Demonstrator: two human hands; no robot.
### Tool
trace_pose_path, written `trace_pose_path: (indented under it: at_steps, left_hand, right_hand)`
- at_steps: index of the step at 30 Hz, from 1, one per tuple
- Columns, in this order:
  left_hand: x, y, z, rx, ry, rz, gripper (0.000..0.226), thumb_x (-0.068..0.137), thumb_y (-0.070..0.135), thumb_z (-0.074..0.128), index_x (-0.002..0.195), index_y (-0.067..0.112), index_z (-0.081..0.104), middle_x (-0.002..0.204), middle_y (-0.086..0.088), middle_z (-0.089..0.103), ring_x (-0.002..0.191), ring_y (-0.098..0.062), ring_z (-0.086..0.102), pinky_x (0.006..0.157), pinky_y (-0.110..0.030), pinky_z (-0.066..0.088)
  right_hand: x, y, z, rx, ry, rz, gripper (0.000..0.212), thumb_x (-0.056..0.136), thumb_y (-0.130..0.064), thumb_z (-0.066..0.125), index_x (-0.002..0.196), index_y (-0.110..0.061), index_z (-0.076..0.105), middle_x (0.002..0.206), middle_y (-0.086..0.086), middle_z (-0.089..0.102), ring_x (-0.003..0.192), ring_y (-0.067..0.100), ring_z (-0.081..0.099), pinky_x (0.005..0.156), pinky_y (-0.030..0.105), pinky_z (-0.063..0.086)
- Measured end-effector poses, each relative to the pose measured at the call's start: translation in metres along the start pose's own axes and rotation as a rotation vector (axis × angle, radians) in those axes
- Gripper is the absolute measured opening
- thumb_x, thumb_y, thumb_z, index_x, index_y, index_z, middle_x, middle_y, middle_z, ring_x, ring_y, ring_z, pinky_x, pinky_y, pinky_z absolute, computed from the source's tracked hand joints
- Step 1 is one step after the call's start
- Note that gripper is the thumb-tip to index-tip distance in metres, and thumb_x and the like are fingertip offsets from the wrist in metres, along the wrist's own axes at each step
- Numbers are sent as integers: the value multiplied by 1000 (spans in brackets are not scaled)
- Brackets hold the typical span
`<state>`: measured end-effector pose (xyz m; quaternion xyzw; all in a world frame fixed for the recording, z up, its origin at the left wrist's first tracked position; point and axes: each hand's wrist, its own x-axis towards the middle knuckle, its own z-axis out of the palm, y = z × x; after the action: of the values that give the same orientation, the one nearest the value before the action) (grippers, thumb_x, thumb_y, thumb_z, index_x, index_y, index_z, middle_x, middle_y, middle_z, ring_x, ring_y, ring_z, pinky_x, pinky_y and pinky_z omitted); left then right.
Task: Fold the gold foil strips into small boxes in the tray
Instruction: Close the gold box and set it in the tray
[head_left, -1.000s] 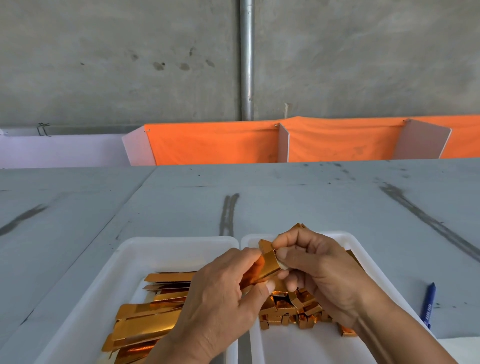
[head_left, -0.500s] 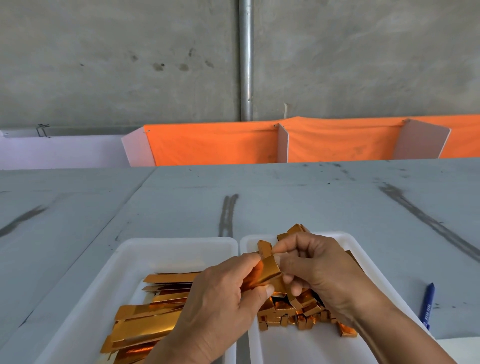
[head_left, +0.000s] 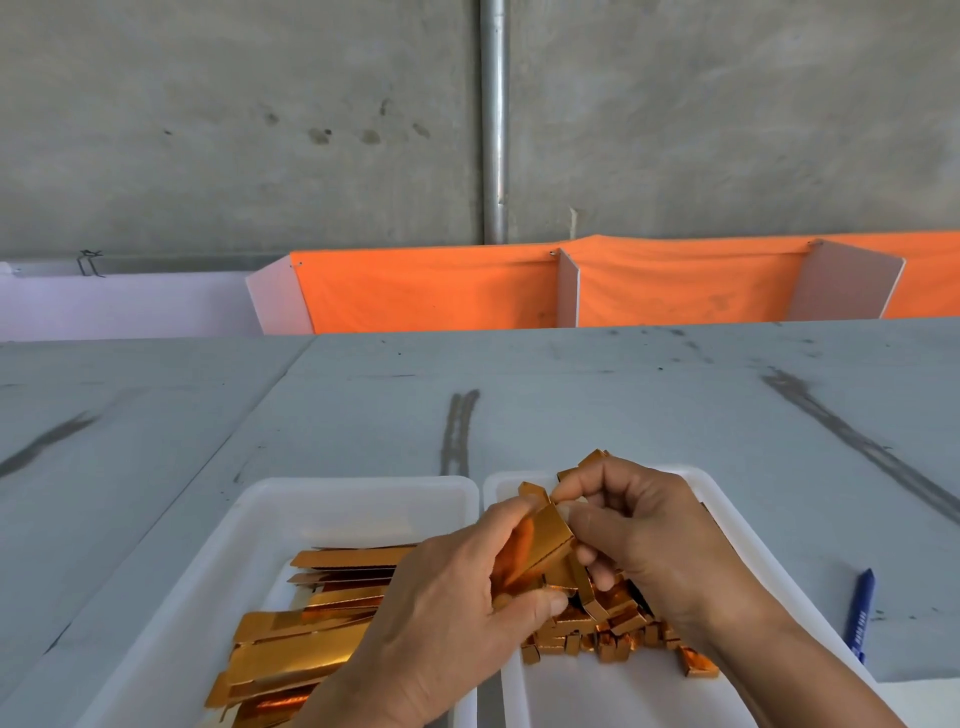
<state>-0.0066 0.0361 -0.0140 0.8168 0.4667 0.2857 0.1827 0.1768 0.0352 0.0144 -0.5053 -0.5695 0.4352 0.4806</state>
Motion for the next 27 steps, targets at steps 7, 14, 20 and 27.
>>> trace_pose_path:
  at_steps: [7, 14, 20, 27]
  left_hand:
    - [3, 4, 2, 264, 26, 89, 43, 87, 72, 28, 121, 45, 28, 90, 23, 46, 79, -1, 53, 64, -5, 35]
    - [5, 4, 6, 402, 58, 121, 68, 72, 78, -3, 118, 39, 30, 90, 21, 40, 76, -2, 44, 61, -8, 28]
    - [4, 3, 12, 379, 94, 129, 64, 75, 77, 1, 121, 40, 25, 95, 20, 47, 77, -1, 48, 68, -12, 37]
    - [5, 0, 12, 387, 127, 86, 65, 73, 75, -8, 119, 40, 21, 93, 21, 39, 81, -3, 52, 65, -11, 36]
  right_hand:
    - [-1, 3, 2, -106, 68, -74, 13, 92, -10, 67, 87, -22, 71, 58, 2, 64, 43, 11, 53, 48, 18, 46]
    - [-1, 5, 7, -89, 115, -51, 17, 90, -8, 69, 96, -22, 61, 69, 3, 70, 50, 14, 57, 49, 22, 47]
    - [-1, 4, 6, -34, 120, -38, 10, 90, -10, 70, 94, -17, 63, 64, 5, 68, 48, 13, 55, 48, 21, 46]
    - [0, -1, 3, 507, -6, 151, 33, 101, -16, 49, 90, -2, 76, 67, 19, 62, 47, 20, 54, 49, 25, 50]
